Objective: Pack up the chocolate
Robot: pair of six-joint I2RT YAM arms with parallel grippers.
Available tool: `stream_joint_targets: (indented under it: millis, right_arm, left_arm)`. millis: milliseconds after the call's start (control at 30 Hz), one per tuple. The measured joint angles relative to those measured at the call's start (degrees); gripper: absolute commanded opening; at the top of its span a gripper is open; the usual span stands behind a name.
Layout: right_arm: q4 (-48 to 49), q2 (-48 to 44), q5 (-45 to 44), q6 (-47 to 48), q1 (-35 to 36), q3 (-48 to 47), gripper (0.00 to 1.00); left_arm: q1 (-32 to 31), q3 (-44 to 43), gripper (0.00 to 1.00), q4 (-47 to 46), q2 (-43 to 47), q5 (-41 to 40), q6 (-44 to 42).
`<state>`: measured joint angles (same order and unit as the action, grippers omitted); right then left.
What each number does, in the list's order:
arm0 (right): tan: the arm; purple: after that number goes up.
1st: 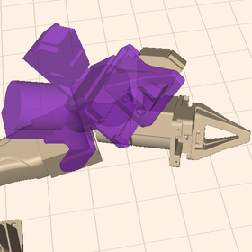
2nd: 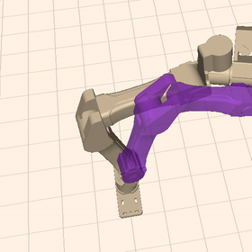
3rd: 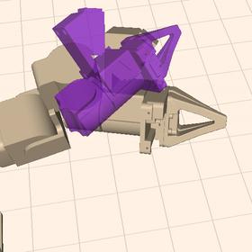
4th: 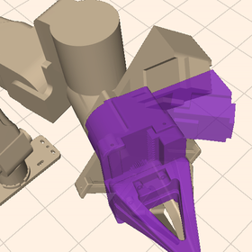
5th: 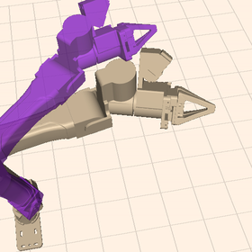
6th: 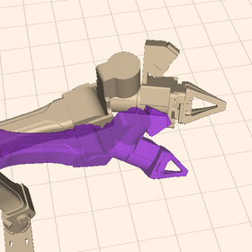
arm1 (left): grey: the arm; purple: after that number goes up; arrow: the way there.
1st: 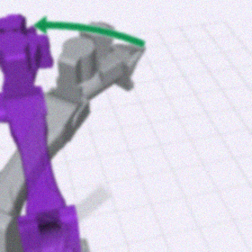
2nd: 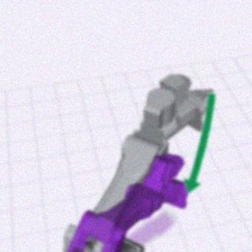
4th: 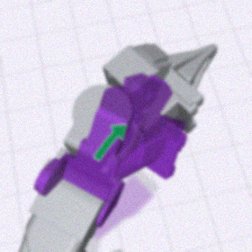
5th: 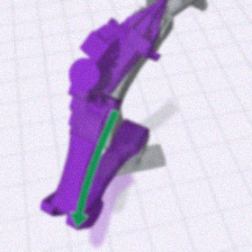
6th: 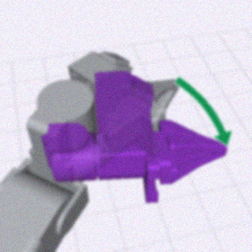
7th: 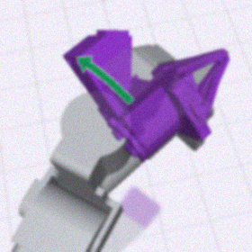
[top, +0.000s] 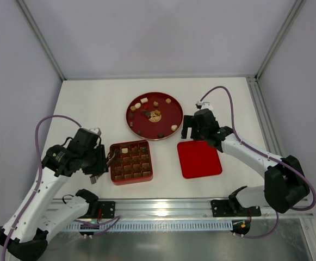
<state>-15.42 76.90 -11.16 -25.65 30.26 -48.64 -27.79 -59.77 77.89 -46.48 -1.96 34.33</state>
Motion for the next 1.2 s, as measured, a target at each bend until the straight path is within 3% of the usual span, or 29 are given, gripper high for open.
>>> stream_joint_targets:
  millis: [400,967,1200]
  right_arm:
    - [0.02,0.0,0.24,0.0,0.0,-0.02,1.0]
    - [0.24,-0.04,1.57,0.04,-0.02,-0.66,1.0]
    - [0.42,-0.55,2.19,0.07,-0.02,-0.63,1.0]
  left_arm:
    - [0.0,-11.45,0.37,0.17,-7.43,0.0,-0.68]
    - [0.0,-33.86,0.36,-6.43,-42.58,-2.62,-9.27]
    - [0.0,-37.7,0.35,-8.52,-51.04,-4.31,-11.93]
